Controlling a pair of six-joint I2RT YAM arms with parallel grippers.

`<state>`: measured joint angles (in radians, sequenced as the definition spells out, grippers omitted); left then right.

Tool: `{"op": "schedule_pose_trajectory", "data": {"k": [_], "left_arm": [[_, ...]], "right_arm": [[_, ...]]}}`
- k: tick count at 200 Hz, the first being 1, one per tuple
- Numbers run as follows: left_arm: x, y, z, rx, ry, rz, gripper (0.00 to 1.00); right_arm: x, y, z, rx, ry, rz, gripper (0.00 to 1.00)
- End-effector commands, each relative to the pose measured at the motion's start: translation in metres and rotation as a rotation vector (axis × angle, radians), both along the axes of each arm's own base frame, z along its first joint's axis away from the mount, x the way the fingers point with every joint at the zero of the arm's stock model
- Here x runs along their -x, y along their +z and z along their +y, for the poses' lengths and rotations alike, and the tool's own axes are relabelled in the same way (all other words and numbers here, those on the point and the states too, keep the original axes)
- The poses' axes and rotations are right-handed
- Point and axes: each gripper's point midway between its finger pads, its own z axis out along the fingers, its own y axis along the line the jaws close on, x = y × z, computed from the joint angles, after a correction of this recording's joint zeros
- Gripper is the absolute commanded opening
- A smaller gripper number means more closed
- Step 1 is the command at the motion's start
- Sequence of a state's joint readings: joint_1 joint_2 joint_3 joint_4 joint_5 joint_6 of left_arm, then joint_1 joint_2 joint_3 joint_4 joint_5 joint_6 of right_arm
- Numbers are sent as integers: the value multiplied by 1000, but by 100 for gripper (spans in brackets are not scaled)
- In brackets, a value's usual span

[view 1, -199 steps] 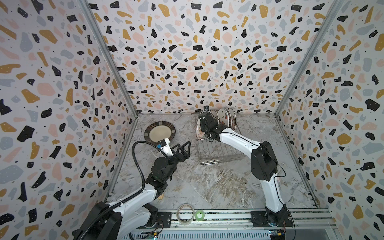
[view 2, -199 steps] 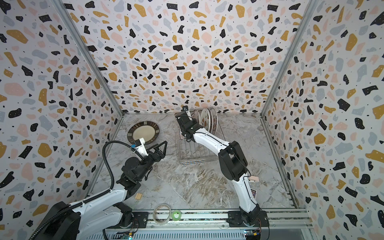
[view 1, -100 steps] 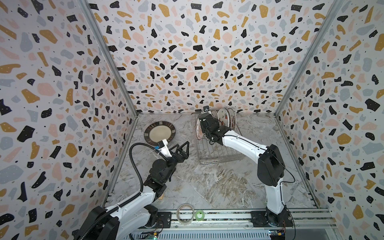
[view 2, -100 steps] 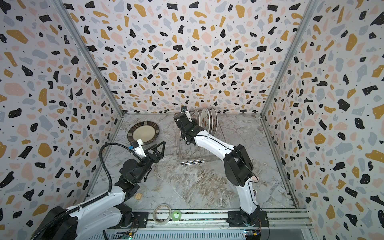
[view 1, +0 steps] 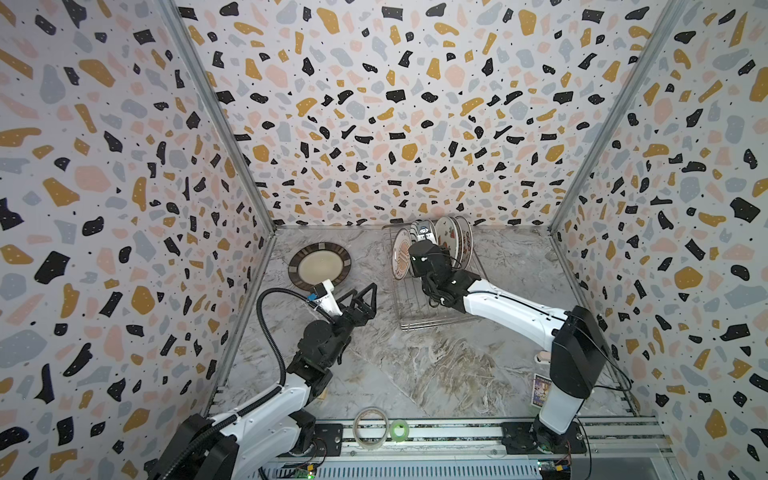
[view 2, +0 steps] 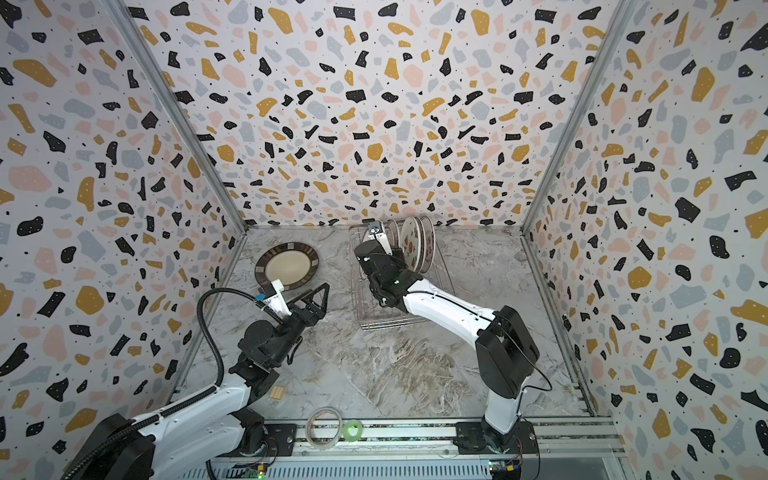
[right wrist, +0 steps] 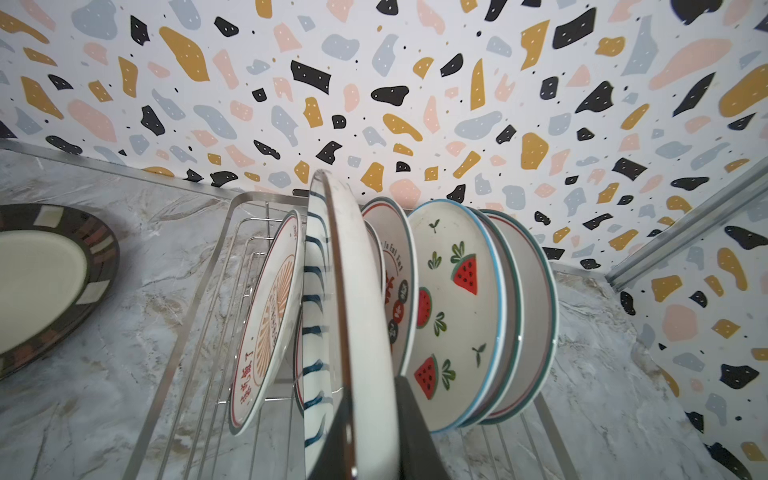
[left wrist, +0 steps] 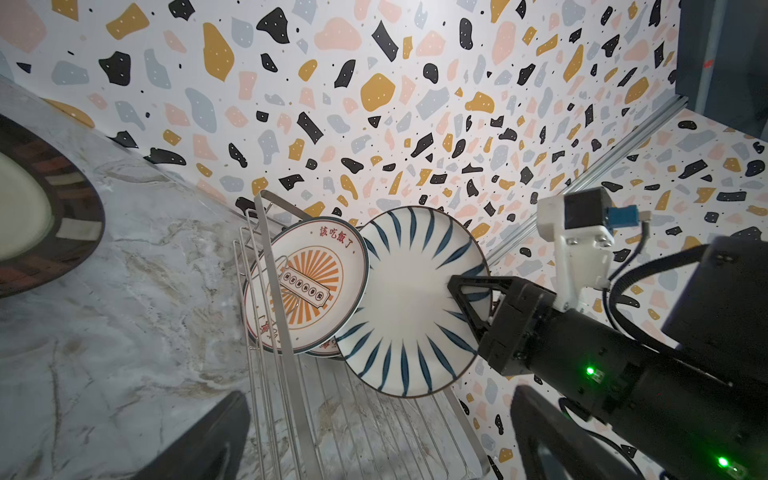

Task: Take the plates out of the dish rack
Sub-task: 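Close the right gripper on the blue-striped plate's rim, then lift the blue-striped plate out of the rack toward the left gripper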

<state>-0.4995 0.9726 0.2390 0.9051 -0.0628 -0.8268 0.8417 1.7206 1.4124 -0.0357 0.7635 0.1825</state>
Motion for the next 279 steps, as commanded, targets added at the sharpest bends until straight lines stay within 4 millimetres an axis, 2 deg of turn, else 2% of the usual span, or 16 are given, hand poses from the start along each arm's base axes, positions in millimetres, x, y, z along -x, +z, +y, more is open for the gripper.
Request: {"op": "schedule_pose_trajectory", "data": {"k": [1,60,91,136,155,174,192,232,252,279], "left_arm": [[2,10,3,18,14,-51,100],[9,14,-3,12,-29,-70,100],[35,40,-15,16,-141,-243,100],[36,36,-23,-49,-182,-211,100],[46,37,-35,-62,-261,-227,100],[60,37,-58,-134,-386,-264,100],[64,31,-67,-176,-404,-251,100],[59,19,-64,-176,-346,-213,100],[55,16,-55,-132,-289,-197,100],[52,10,-48,-115,-251,-170,100]], "right_arm": [[14,84,-20,-207,-3,-186,9],[50,91,-45,-312,58,-202,8],[76,96,-50,-378,145,-229,8],[103,102,-61,-491,236,-269,8],[113,104,-66,-544,278,-288,8],[119,102,-71,-620,334,-288,6],[124,99,-74,-700,418,-276,5],[135,83,-82,-814,507,-255,5],[139,71,-77,-888,566,-251,4],[140,68,-70,-927,616,-228,4]]}}
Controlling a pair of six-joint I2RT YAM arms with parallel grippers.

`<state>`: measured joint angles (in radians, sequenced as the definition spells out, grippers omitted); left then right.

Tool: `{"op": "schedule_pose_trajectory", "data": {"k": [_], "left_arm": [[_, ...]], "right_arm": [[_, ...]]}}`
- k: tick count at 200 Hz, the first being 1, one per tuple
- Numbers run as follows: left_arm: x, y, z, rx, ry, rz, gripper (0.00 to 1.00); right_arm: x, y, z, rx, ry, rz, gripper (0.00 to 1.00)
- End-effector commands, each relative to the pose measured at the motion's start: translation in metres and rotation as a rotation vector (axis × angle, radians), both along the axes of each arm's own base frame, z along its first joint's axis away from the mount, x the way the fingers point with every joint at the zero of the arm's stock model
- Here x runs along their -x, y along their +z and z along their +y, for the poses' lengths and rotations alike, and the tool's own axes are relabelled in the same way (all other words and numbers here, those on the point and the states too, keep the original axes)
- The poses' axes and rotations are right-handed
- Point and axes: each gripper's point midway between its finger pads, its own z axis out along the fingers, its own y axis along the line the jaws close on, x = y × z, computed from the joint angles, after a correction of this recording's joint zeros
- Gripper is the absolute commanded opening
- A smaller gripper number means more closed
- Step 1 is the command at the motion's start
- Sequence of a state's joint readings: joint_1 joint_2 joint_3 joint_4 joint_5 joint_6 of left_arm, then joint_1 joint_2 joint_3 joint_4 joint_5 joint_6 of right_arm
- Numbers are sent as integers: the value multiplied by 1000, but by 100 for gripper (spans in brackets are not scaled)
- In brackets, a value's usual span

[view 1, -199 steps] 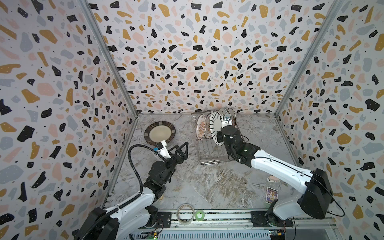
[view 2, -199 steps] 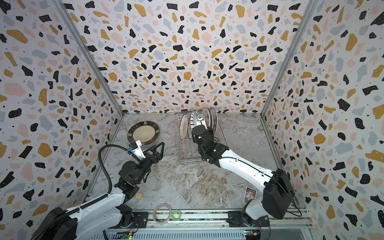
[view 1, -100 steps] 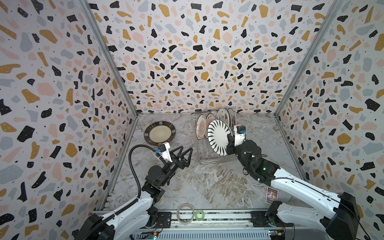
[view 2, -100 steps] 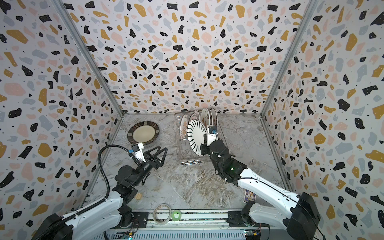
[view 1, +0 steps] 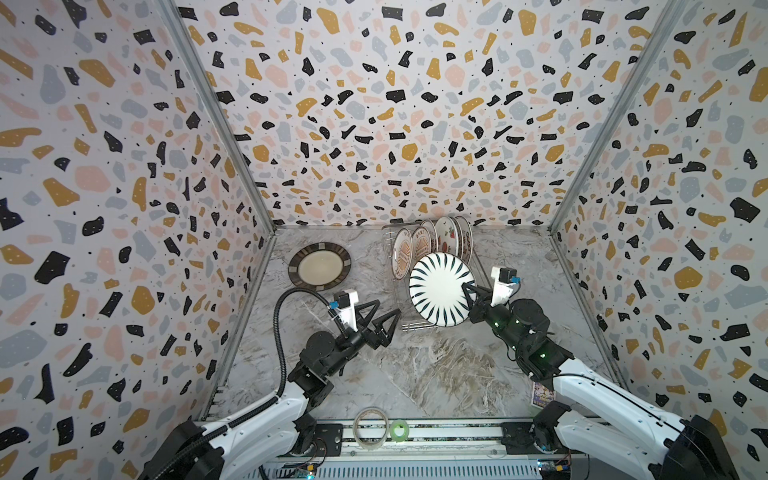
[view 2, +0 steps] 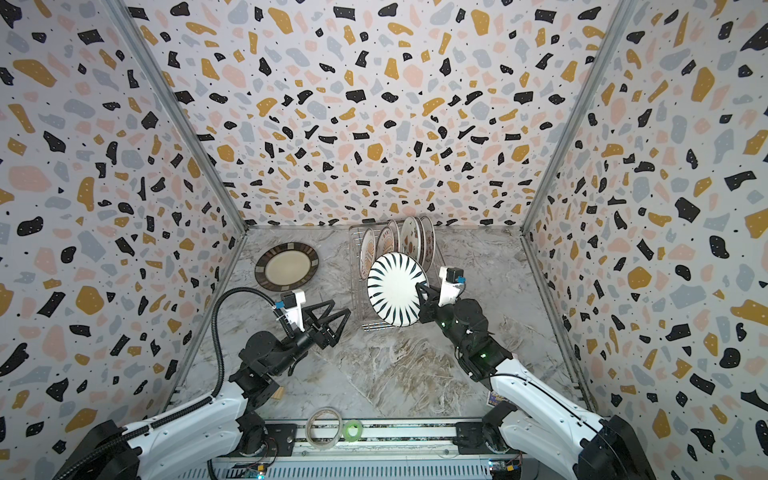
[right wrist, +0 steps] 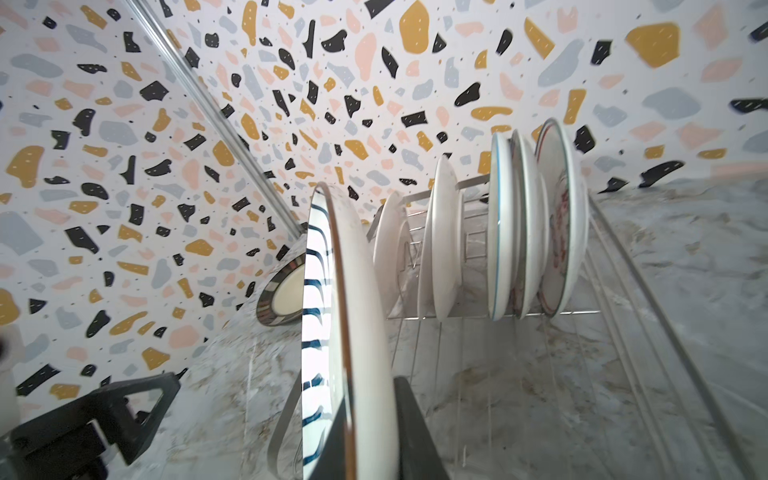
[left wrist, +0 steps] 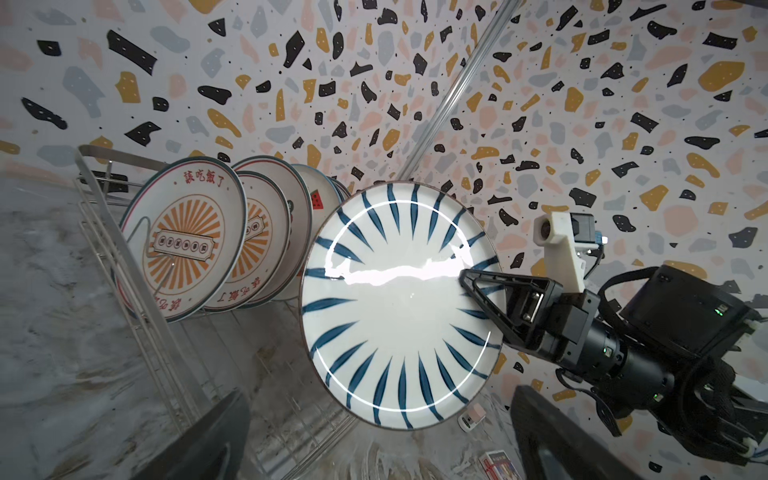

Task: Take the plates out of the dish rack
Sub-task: 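Lift the blue-striped plate out of the rack toward the left gripper, then grasp the blue-striped plate's rim with the left gripper while the right holds it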

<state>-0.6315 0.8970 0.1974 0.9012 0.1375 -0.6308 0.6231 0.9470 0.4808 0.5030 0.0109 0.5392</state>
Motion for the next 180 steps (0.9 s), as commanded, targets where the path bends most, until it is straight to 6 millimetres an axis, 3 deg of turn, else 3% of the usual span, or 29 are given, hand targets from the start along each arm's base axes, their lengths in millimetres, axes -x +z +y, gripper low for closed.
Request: {"op": "schedule_pose_trajectory", "data": {"k": [1,38,111,139,161,180], "left_arm": [[-2,7,10,56,57,-20,100],[2,11,18,134,68,-12,100],[8,8,6,135,2,-7,99],[13,5,-2,110,-28,-18,97],[14,2,-9,83,-54,-12,91],[16,-1,-10,84,-59,0,77]], "right_arm": [[16,85,9,-260,118,-205,4],[30,79,18,-325,212,-206,4],[54,64,17,-425,310,-215,4],[63,62,27,-432,350,-229,4],[65,59,35,-432,365,-226,3],[64,54,40,-429,364,-217,4]]}}
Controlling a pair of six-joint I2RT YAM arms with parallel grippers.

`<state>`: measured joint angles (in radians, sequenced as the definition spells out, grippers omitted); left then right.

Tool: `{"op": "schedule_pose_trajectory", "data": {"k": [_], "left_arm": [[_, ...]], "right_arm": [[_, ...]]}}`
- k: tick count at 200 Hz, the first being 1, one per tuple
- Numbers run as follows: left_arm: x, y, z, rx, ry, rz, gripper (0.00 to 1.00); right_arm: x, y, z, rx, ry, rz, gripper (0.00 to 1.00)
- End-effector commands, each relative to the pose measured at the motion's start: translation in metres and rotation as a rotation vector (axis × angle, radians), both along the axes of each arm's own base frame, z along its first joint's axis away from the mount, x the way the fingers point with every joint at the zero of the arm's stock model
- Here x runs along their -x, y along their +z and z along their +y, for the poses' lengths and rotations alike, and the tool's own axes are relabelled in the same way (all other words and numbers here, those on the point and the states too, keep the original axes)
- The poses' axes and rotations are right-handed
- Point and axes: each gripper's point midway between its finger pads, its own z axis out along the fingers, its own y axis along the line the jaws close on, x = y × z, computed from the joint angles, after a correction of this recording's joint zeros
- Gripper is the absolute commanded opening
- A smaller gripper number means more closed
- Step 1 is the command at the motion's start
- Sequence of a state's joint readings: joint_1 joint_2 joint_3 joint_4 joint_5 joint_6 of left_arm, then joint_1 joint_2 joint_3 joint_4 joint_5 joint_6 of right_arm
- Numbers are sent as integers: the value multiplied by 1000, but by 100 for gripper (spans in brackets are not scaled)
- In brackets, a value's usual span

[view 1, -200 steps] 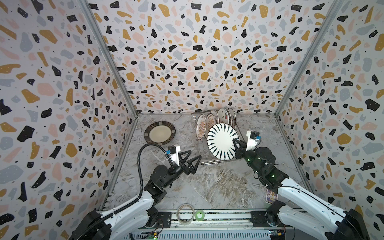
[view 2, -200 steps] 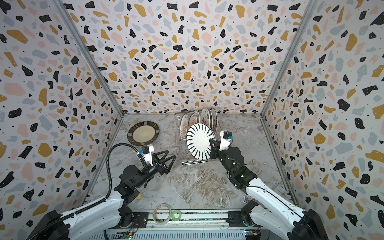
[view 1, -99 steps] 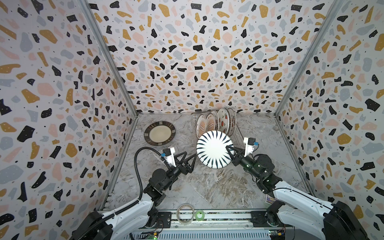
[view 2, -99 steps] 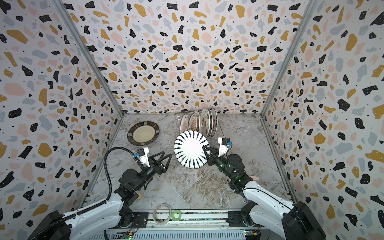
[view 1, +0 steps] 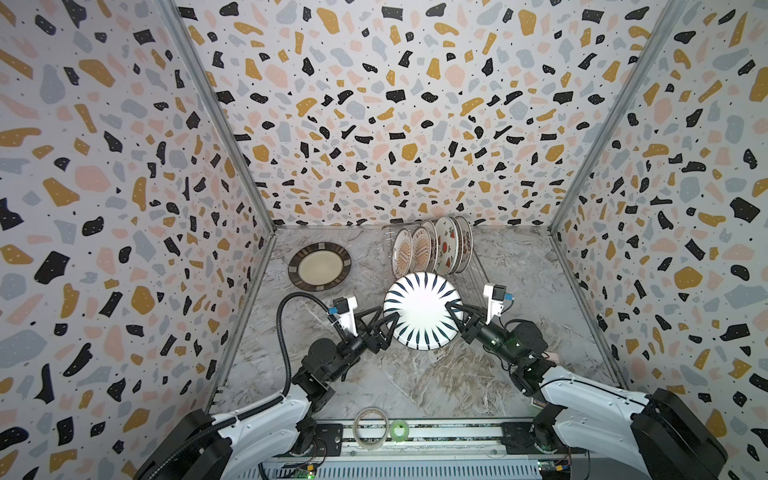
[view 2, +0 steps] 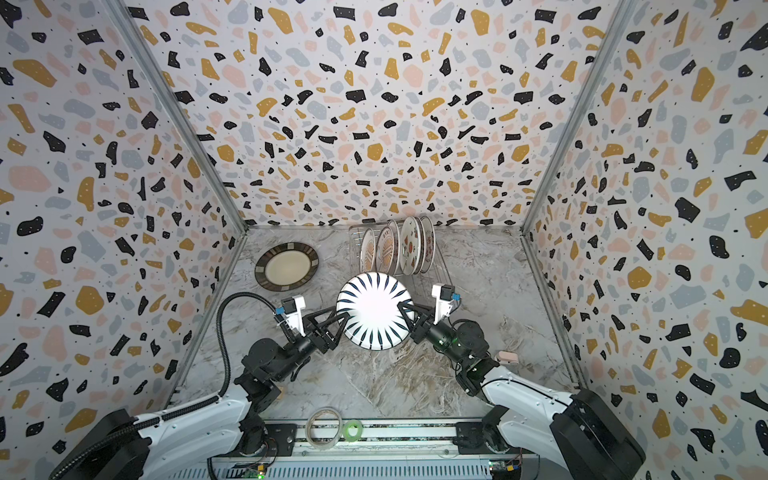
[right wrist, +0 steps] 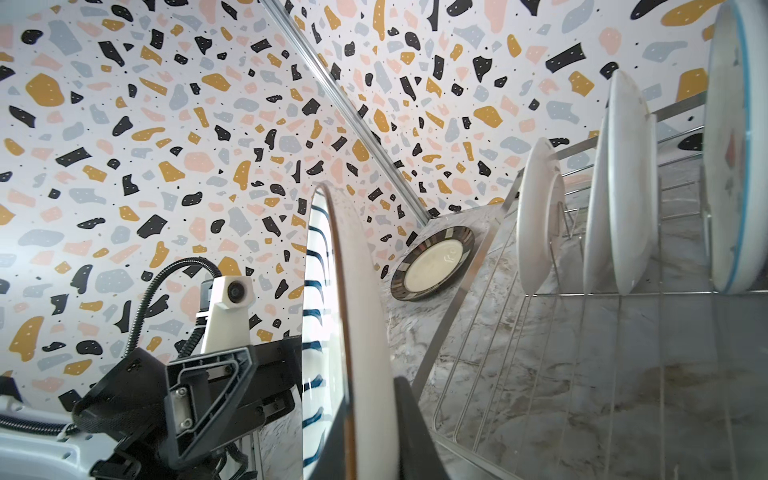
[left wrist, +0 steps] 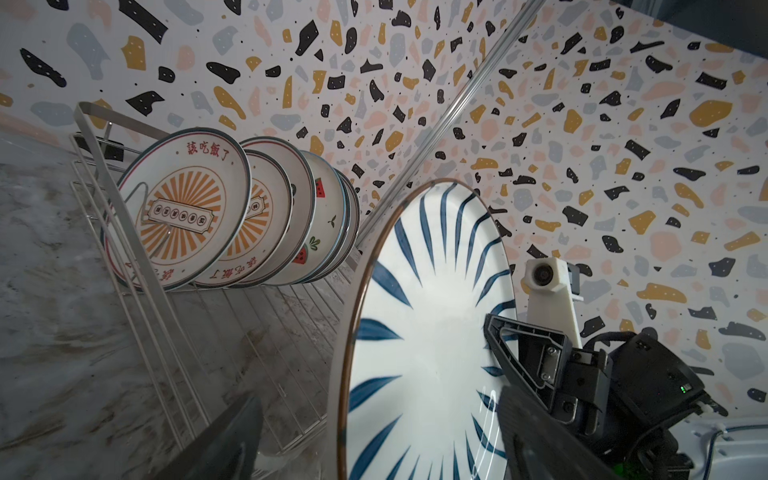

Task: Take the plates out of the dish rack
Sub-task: 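Grasp the blue-striped plate's rim with the left gripper while the right holds it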

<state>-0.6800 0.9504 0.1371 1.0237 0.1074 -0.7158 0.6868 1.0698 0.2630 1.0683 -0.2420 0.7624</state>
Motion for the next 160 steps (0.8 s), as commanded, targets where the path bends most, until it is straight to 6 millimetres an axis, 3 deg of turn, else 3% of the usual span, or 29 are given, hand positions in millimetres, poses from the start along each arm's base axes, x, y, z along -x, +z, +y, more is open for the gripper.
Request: {"op": "schedule_pose_trajectory", "data": {"k": [1,32,60,117,145,160], "left_arm": [[6,13,-4,17,-30,-55,76],[12,9,-5,37,-56,-38,55],[17,10,-5,61,-84,-31,33],[29,21,-4,127,-134,-30,15],[32,25,-4,148,-147,-30,1],[34,29,-6,152,-163,-39,0]], "right_arm": [[13,61,-3,-169,19,-167,4],[10,49,3,-153,31,-141,3],[11,51,2,-167,32,-161,4],[10,47,6,-148,46,-157,4],[11,43,15,-117,88,-166,8],[11,42,21,-105,112,-165,10]]}}
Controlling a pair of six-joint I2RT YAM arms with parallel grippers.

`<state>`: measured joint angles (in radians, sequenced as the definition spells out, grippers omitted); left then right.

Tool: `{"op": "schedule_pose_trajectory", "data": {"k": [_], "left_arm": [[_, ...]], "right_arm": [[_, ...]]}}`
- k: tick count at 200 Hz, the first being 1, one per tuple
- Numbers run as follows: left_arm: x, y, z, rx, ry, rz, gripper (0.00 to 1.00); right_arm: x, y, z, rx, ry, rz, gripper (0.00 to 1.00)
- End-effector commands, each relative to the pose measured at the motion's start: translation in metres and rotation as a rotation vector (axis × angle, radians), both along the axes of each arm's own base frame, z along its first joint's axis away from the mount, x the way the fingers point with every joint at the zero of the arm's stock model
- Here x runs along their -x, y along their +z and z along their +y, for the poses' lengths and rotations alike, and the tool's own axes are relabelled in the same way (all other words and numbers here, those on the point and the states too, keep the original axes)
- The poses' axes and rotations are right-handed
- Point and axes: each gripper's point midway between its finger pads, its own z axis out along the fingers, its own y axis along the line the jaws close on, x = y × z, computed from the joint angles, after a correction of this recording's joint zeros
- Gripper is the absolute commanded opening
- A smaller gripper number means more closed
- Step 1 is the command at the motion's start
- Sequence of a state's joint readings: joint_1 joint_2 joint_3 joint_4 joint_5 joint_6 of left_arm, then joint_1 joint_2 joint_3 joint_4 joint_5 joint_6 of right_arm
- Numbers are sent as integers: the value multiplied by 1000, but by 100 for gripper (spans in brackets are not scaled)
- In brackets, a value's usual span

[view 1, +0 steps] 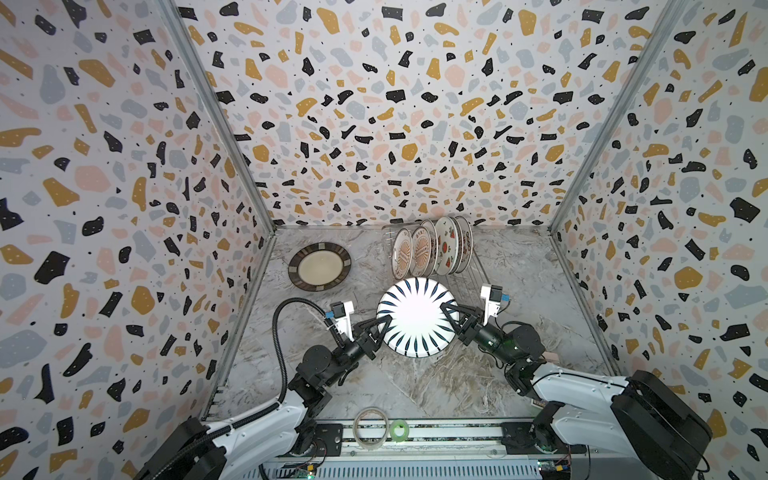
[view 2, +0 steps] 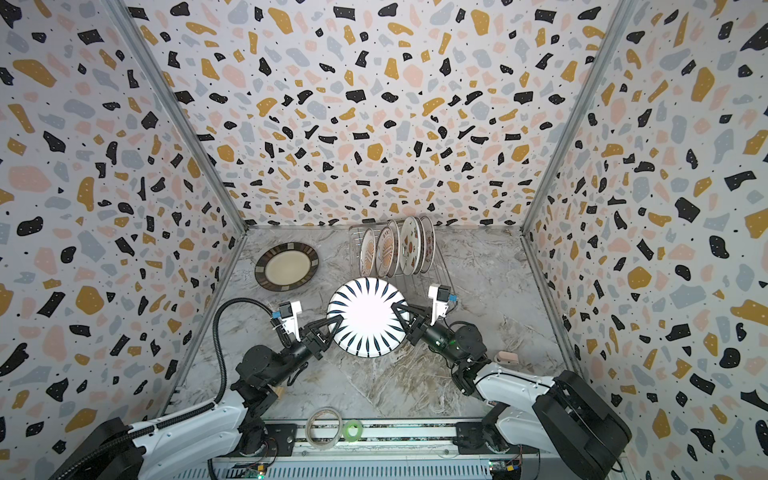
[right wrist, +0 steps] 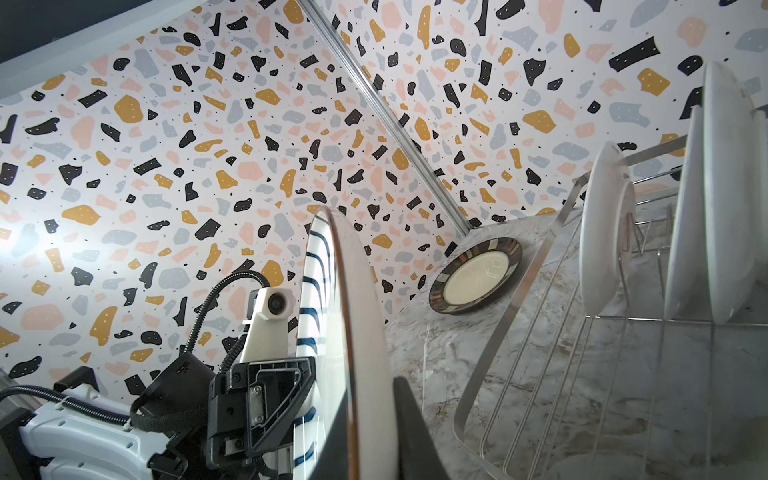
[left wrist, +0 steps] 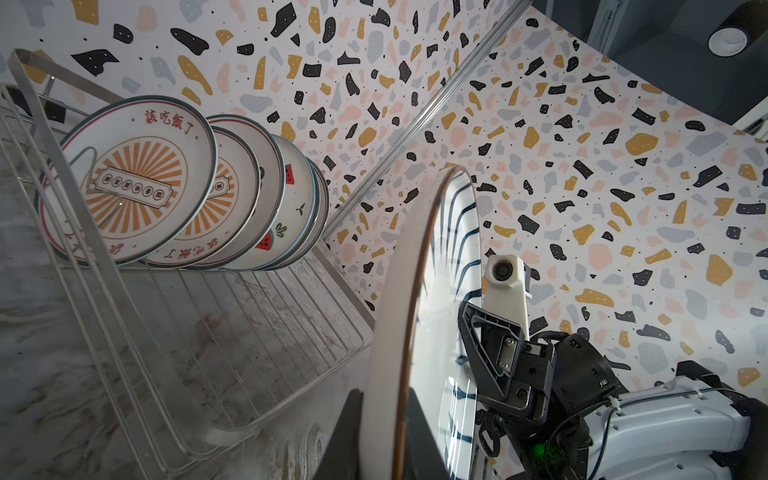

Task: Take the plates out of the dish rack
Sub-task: 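Grasp the blue-striped plate's rim with the left gripper while the right holds it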

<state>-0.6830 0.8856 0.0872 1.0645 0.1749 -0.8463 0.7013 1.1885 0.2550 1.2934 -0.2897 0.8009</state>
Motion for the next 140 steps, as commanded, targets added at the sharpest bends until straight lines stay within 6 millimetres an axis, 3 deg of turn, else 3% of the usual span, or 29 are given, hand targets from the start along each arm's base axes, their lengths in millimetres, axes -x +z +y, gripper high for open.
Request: {"op": "schedule_pose_trajectory", "data": {"k": [1,28,63,88,122,125,140], "left_arm": [[14,23,-6,42,-70,-88,0],[14,30,-10,68,-92,-77,0],[4,42,0,120,-23,-53,0],[-1,56,10,166,34,-52,0],[-9,70,18,212,76,-43,0],[-9,70,18,216,79,-42,0],[-15,73,23,234,103,-32,0]], "right_arm": [[4,31,10,-30,41,-115,10],[3,26,16,-6,65,-120,22],[-1,22,21,20,65,-116,39],[-3,17,22,46,61,-111,45],[-8,13,19,74,21,-105,85],[-9,13,18,78,11,-105,99],[-11,10,14,93,-21,-97,99]]}}
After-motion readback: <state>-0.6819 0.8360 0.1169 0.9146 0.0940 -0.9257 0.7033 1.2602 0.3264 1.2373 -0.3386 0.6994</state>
